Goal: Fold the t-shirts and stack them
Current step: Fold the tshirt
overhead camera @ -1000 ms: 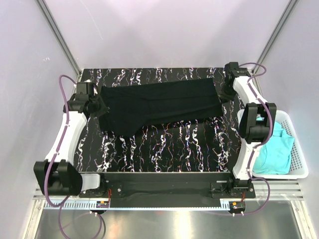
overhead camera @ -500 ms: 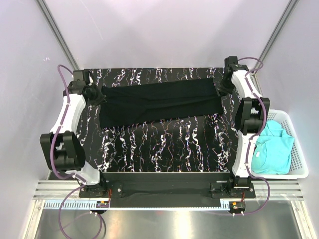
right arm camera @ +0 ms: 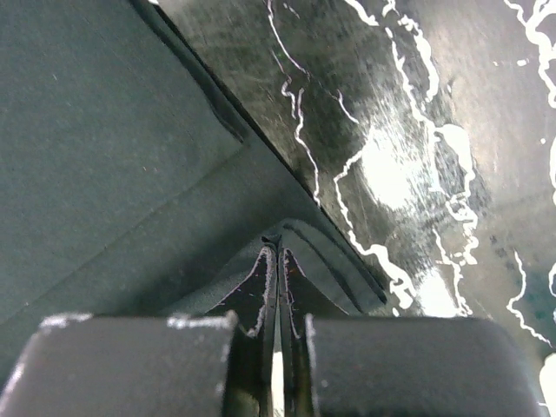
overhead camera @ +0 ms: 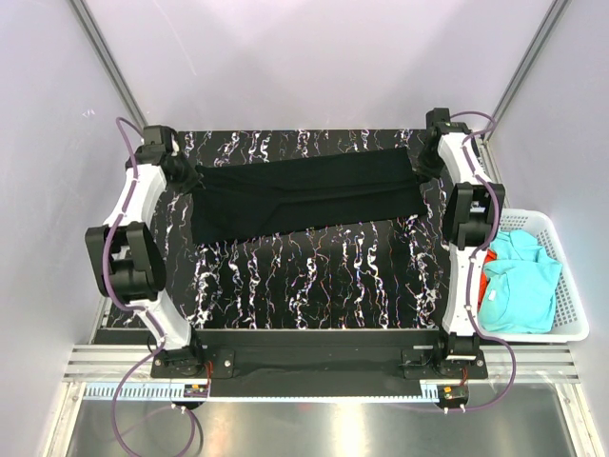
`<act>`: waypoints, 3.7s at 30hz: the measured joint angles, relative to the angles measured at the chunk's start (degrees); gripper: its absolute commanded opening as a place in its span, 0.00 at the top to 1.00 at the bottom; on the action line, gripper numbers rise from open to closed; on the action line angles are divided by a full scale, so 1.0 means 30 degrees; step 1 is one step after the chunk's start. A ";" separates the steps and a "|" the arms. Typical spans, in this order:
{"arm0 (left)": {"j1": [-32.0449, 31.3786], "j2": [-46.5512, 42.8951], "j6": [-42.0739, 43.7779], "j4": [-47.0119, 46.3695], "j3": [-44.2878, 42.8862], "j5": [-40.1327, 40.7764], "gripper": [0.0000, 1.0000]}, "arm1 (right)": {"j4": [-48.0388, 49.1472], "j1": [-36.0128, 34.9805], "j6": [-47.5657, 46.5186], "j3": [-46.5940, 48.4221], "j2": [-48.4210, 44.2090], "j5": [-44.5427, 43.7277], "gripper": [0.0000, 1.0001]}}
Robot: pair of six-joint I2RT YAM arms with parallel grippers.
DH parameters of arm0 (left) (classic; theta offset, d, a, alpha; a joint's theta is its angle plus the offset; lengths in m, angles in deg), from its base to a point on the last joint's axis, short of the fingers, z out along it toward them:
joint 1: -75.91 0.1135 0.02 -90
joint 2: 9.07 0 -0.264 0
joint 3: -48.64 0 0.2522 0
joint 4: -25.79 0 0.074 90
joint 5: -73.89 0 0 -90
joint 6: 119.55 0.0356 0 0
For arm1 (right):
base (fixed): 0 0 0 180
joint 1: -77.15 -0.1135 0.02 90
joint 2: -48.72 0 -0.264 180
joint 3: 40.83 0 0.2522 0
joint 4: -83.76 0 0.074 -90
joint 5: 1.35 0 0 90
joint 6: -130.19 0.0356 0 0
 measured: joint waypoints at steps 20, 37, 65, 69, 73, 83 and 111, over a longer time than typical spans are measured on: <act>0.0211 0.4255 -0.0226 -0.0444 -0.2856 -0.0969 1.00 | -0.1450 0.0000 -0.0080 0.4175 0.2849 0.0080 0.94; 0.0903 0.7628 0.0678 -0.0437 -0.5340 -0.1384 0.66 | -0.1749 0.0073 -0.0117 0.6193 0.4656 0.0495 0.62; 0.0852 0.4218 0.2433 -0.0954 -0.1887 -0.3089 0.43 | 0.2186 -0.6513 0.0197 0.1647 0.0816 1.0389 0.54; 0.1056 0.4255 0.2579 -0.0845 -0.1770 -0.3140 0.39 | 0.3679 -0.8182 0.1027 0.1632 0.1231 1.3151 0.54; 0.1530 0.4721 0.2667 -0.0845 -0.1770 -0.3490 0.39 | 0.4845 -0.8546 0.1778 0.1617 0.1821 1.4608 0.55; 0.1982 0.6462 0.2747 -0.0707 -0.2091 -0.5435 0.38 | 0.6550 -0.9464 0.4109 0.1603 0.3912 1.5059 0.50; 0.1931 0.7184 0.2878 -0.0634 -0.2521 -0.5705 0.40 | 0.8655 -1.0703 0.7555 0.3184 0.5974 1.4717 0.63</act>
